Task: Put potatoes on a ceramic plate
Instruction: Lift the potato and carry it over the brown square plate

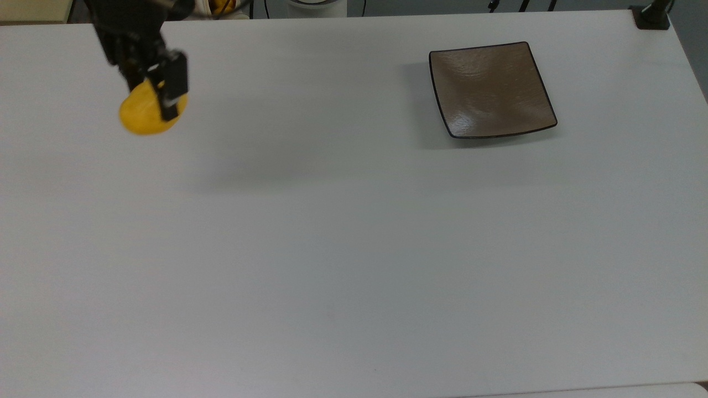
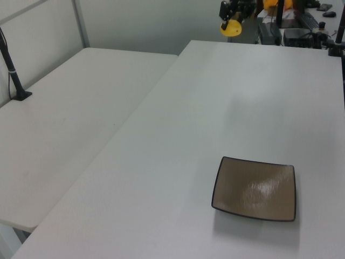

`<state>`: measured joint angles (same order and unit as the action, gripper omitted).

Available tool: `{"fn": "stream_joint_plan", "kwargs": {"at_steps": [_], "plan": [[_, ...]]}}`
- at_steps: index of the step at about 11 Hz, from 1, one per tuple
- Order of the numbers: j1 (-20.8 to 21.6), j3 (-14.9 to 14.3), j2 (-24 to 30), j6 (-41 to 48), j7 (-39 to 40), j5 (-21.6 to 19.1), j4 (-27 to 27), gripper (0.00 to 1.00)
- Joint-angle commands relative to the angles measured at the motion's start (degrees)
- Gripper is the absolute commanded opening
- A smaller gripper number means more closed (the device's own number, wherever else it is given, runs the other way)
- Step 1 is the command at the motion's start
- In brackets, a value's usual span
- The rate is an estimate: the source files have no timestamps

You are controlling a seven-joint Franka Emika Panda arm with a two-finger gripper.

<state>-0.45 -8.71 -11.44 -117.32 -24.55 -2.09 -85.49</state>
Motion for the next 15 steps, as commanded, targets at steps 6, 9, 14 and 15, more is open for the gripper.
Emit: {"fn": "stream_joint_plan", "kwargs": {"at_steps": [6,9,14,15], "plan": [[10.8,3.7,17.2,16.2,31.9,-5.7,-14.8,0.29],[13.8,10.2,17.5,16.0,28.1,-6.1,-16.4,0.29],[26.3,13.3,13.0,14.2,13.3,-6.1,-16.6,0.29],[26.7,14.9,11.1,12.4,10.1,-6.1,-16.6,0.29]]}}
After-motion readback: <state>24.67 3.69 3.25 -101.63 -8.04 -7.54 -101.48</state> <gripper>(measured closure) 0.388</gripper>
